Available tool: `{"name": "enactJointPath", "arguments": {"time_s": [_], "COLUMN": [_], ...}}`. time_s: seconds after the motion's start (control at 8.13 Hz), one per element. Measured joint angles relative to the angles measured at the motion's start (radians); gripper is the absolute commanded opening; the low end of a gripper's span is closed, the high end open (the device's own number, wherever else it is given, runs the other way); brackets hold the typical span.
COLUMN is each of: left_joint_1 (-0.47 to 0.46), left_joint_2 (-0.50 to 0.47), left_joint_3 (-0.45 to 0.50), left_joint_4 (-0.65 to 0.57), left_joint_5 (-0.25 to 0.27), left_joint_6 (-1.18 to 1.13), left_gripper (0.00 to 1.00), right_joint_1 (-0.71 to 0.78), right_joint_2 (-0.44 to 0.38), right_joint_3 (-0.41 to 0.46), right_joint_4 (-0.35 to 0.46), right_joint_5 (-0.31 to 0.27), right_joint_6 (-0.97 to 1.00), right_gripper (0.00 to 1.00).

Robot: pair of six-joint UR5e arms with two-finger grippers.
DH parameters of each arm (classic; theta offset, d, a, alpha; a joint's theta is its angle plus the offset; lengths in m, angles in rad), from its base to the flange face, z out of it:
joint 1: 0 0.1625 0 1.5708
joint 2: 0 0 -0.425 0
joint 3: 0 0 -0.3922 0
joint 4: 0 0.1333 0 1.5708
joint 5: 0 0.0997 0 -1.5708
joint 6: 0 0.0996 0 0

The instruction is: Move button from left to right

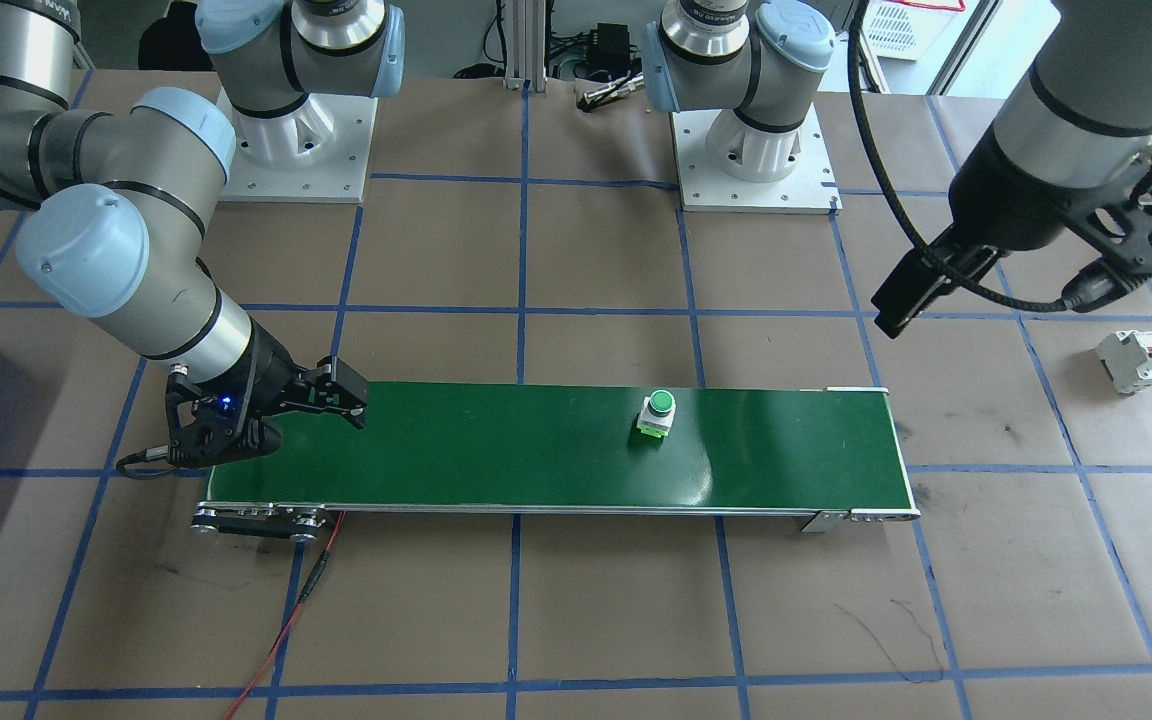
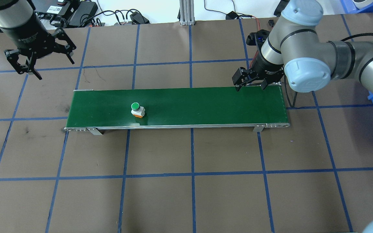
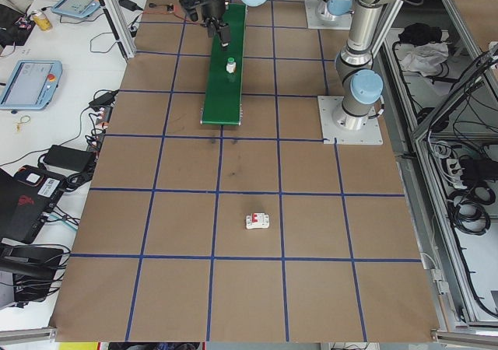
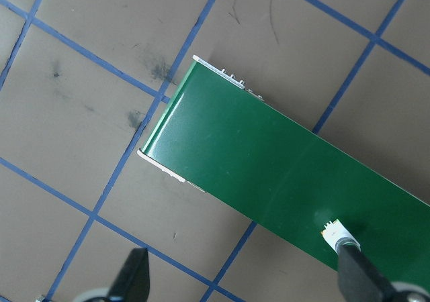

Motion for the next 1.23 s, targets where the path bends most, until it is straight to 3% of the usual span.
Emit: {"name": "enactJointPath", "arguments": {"time_s": [0.61,1.23], "left_joint_1": [-0.032,-0.032], "left_joint_2": [0.049,0.058], "left_joint_3": [0.049,0.049], "left_joint_4": [-0.046,-0.041], "left_joint_5": [0.064,0.074], "left_joint_6": [0.062,0.065], "left_gripper": [1.0,1.0], "right_joint_1": [-0.009,0.022], "right_joint_2": [-0.017,-0.023], "right_joint_3": [0.012,0.012], "right_joint_4": [0.007,0.005], "right_joint_5": [0.018,0.003], "right_joint_6": [0.105,0.244], "right_gripper": [0.96,0.96]}}
